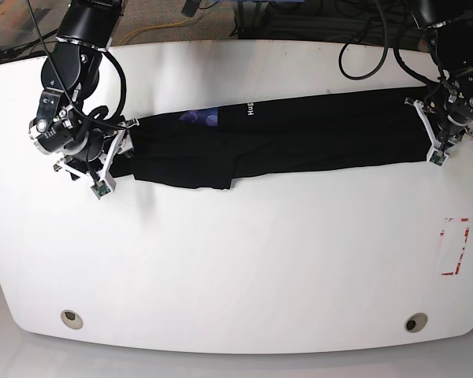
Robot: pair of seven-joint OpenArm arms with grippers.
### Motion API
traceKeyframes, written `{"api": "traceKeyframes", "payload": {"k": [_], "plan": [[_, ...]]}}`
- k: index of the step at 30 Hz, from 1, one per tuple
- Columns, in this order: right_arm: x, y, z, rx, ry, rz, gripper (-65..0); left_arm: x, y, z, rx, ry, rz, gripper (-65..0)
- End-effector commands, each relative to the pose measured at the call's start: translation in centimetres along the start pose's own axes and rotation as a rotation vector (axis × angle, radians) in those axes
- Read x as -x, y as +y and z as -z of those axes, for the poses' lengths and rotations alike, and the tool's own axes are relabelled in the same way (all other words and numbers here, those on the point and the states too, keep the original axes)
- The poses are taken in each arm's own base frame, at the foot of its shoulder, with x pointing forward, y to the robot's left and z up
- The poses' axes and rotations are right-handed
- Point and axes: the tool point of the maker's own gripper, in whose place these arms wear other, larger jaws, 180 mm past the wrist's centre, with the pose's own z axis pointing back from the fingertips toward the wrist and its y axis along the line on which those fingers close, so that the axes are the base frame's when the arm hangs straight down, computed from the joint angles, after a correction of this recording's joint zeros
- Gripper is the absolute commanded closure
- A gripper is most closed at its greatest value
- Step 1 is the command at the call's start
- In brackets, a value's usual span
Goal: Fold the T-shirt properly
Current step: 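Fold the hem edge with both grippers over onto the collar edge, then release the fold and regrasp the folded strip ends with both grippers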
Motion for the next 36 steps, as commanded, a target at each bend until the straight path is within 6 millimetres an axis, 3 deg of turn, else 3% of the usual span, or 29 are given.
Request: {"api": "traceKeyframes", "payload": {"k": [1,3,7,10,15,19,27,33,36], "plan": [[-1.4,-0.7,-1.0,0.01,-0.05,-0.001,-46.3,-0.8,0.3,-0.3,-0.01,-0.02,0.026,-16.3],[-1.7,-1.0,-1.4,-0.011,-0.074,0.036,-47.4,-0.3,-0.2,-0.2,0.003,-0.009,0.037,-27.6],[-3.4,-1.0,-1.6,-0.078,-0.147,0.096,-47.2,-0.5,-0.2,-0.3,-0.002,-0.011,0.04,-43.2],[-4.5,-0.3,-0.6,-0.161,-0.162,0.143,-47.2,-1.1,0.1,-0.6,-0.012,-0.028,0.045,-41.8],[-6.2,-0.7,0.5,-0.262,-0.236,0.269,-47.2,-3.0,1.5,-2.3,-0.068,-0.081,0.089,-40.8],[-7.3,-1.1,2.3,-0.316,-0.213,0.327,-47.2,-3.4,1.7,-2.5,-0.076,-0.09,0.094,-40.8],[-8.4,-0.7,4.9,-0.411,-0.17,0.401,-47.2,-1.6,-0.3,-0.3,0.001,-0.022,0.1,-40.8],[-7.5,0.2,5.7,-0.444,-0.136,0.423,-46.8,0.9,-1.3,1.3,0.055,0.048,0.072,-40.7],[-7.2,0.3,5.8,-0.444,-0.132,0.424,-41.2,1.3,-1.4,1.5,0.063,0.056,0.065,-40.7]]}}
